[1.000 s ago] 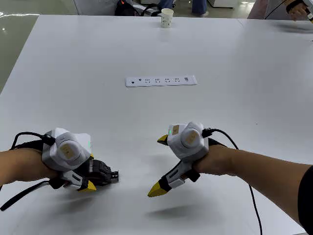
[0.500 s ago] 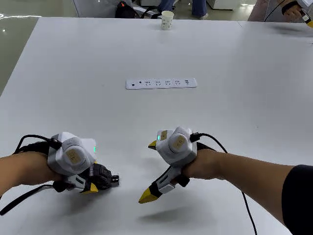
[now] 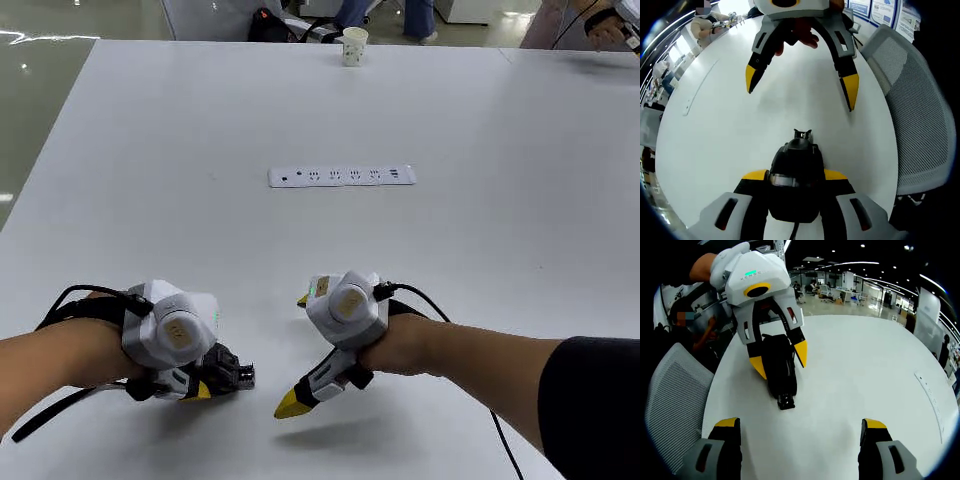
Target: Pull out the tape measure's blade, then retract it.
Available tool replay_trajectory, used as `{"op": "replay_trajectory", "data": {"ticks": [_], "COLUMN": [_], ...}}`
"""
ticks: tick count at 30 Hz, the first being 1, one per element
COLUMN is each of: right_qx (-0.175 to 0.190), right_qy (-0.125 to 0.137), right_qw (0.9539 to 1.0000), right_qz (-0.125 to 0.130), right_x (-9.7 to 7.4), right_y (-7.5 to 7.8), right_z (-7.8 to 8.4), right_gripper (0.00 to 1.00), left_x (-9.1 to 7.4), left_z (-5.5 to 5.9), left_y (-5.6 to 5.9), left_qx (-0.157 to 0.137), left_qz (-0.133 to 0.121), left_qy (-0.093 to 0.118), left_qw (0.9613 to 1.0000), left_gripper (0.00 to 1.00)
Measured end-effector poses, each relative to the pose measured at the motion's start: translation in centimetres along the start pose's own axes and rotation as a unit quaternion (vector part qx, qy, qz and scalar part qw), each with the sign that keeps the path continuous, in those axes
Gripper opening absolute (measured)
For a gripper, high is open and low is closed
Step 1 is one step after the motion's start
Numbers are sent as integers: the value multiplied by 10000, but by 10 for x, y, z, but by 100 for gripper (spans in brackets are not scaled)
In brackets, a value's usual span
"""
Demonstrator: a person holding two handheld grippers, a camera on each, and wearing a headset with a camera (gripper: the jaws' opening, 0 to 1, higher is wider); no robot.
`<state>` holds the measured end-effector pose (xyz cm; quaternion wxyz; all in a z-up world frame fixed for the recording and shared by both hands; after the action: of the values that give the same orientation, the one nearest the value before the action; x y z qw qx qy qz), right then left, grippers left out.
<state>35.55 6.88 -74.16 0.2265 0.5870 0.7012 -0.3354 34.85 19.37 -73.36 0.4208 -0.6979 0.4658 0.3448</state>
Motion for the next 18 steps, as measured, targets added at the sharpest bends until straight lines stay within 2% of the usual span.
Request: {"op": "replay_trajectory", "data": {"ticks": [7, 10, 13, 15, 18], "right_qx": [-231, -391, -417, -489, -587], "right_qy": [-10, -97, -92, -125, -207], "right_qw": [9997, 9991, 9990, 9986, 9979], "right_qz": [-106, -136, -159, -172, -171], "right_x": [13, 15, 18, 20, 22], "right_y": [-2, -2, -2, -2, -2], "right_z": [-11, -11, -12, -13, -12], "right_gripper": [99, 82, 79, 69, 61], "left_x": [-1, -1, -1, -1, 0], "left_z": [0, -1, 0, 0, -1], "left_y": [2, 2, 3, 3, 2], "left_qx": [-74, -70, -72, -75, -86], "left_qz": [35, 30, 21, 16, 14], "left_qy": [100, 90, 92, 97, 107], "left_qw": [9999, 9999, 9999, 9999, 9999], "left_gripper": [35, 35, 35, 35, 35]}}
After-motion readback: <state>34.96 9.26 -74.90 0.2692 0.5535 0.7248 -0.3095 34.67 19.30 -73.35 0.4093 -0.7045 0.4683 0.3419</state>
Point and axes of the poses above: the centre of the closed fingertips' face, and the gripper's own axes: x roughly forward along the fingers, y roughly to its right, z roughly out of its underside, the point moved 6 cm from there along -x, roughly backward along the fingers, and after that the axes turned 12 degrees about -z, right-handed, at the moved point
